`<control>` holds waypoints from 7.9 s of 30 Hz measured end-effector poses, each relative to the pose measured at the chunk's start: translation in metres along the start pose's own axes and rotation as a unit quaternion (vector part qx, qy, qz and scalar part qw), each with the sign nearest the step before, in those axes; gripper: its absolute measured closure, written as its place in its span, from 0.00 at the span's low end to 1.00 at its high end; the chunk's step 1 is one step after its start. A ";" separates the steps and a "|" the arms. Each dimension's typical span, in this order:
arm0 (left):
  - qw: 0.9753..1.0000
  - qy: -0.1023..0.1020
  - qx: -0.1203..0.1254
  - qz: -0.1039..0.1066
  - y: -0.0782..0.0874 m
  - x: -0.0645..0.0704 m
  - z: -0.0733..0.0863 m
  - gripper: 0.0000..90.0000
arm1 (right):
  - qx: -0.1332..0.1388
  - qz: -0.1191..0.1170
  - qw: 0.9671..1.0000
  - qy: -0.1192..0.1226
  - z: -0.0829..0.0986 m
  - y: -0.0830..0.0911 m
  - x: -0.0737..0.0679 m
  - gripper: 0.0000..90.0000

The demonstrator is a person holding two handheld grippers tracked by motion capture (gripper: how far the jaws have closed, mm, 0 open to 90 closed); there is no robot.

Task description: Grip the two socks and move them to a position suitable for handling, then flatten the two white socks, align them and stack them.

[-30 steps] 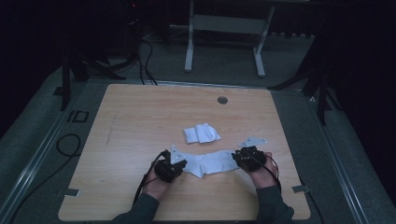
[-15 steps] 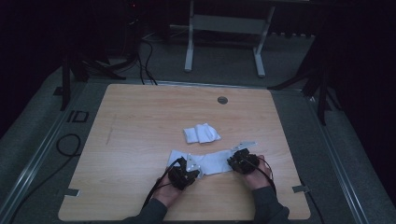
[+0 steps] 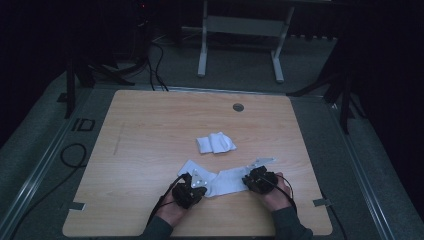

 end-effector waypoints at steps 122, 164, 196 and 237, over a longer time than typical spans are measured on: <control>0.991 0.081 0.012 -0.106 -0.046 -0.091 -0.070 1.00 | 0.041 0.019 0.997 -0.065 -0.083 -0.012 0.062 0.98; 0.990 0.094 0.059 -0.092 -0.007 -0.089 -0.056 0.85 | 0.011 0.066 0.995 -0.080 -0.045 -0.002 0.118 0.63; 0.989 0.092 0.066 -0.100 0.030 -0.070 -0.005 0.81 | 0.025 -0.007 0.998 0.059 -0.112 -0.042 0.036 0.64; 0.989 0.087 0.054 -0.110 0.034 -0.069 0.010 0.79 | 0.023 -0.024 0.998 0.049 -0.107 -0.043 0.050 0.92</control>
Point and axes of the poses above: each handheld gripper's, and its own axes: y roughly backward along the jaws, z roughly out of its underside, x roughly to its right, the point moved 4 cm from there along -y, roughly forward along the jaws, and after that the axes turned 8 degrees about z, right-handed, at the moved point
